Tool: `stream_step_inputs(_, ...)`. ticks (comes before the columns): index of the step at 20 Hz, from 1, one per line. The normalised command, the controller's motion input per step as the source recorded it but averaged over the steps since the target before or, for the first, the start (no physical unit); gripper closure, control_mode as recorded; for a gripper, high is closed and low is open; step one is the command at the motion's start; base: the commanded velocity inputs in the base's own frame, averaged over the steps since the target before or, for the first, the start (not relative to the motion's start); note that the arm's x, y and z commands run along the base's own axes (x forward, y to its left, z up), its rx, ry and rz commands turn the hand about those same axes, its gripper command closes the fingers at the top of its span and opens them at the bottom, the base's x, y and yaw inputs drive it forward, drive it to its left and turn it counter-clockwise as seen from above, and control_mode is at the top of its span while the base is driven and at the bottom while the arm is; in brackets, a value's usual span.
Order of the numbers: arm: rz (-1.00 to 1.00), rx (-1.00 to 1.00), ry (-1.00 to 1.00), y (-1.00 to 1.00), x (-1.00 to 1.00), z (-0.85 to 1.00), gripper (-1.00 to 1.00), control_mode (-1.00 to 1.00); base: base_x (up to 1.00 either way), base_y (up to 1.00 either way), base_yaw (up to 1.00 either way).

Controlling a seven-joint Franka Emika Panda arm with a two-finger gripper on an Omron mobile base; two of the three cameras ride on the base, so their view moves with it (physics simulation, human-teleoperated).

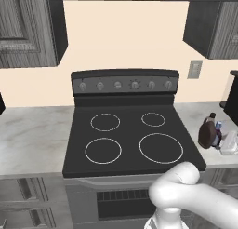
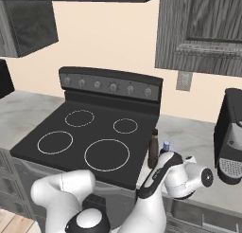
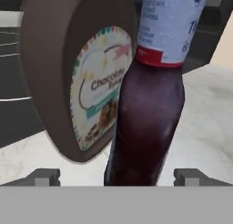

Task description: Take 2 condiments from the cabinet and move them on the counter near the stove.Make sure the condiments are lined up with each other, next to each other.

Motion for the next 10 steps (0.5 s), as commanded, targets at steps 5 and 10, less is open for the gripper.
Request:
stream_step_inputs(5,0.01,0.0,-0.01,-0.24,-0.48,0.08,-1.0,-1.0,0.0,0.0,0.0)
stream_step_inputs(10,0.02,0.0,-0.01,-0.11,-0.36,0.11,-1.0,-1.0,0.0,0.0,0.0)
